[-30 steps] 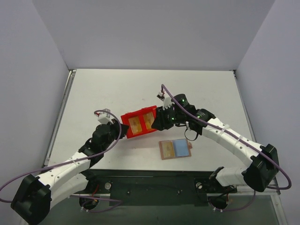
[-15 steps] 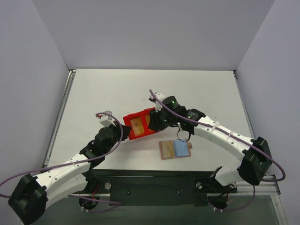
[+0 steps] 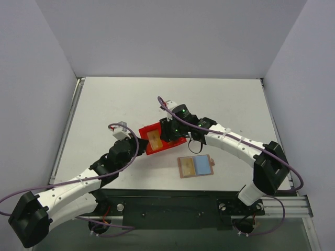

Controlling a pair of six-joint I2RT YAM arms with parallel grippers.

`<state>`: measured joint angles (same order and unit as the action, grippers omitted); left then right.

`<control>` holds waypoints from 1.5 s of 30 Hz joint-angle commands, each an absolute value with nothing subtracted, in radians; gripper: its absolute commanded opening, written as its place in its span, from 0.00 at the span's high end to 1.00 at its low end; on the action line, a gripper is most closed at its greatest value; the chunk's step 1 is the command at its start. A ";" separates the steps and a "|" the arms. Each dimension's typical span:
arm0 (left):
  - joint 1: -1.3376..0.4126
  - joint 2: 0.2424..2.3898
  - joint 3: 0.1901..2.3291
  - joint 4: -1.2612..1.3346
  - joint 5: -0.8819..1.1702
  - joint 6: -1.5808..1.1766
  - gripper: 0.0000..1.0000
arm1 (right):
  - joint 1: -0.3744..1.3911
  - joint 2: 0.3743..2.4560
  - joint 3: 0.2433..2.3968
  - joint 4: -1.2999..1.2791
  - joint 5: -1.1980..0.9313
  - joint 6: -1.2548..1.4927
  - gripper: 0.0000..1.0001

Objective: Put the credit cards into the card holder
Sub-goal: Pick up the credit card from the storage box.

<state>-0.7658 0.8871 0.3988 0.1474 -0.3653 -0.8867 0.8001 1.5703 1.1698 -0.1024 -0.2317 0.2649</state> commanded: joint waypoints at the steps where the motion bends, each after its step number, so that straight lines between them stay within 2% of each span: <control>1: -0.775 0.894 0.488 0.155 -0.400 -0.945 1.00 | 0.810 1.580 1.180 -0.029 -0.192 0.276 0.63; 5: -0.775 0.907 0.514 0.130 -0.396 -0.968 1.00 | 0.813 1.589 1.169 -0.009 -0.183 0.276 0.59; 21: -0.785 0.939 0.574 0.106 -0.374 -0.982 1.00 | 0.842 1.651 1.180 0.023 -0.101 0.238 0.59; 45: -0.798 0.943 0.592 0.195 -0.319 -0.979 1.00 | 0.856 1.707 1.195 0.051 -0.192 0.265 0.59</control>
<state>-0.7753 0.9577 0.5095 0.0044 -0.4042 -0.9653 0.8459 1.6936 1.1709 0.0120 -0.1455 0.2607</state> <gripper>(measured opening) 0.240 0.406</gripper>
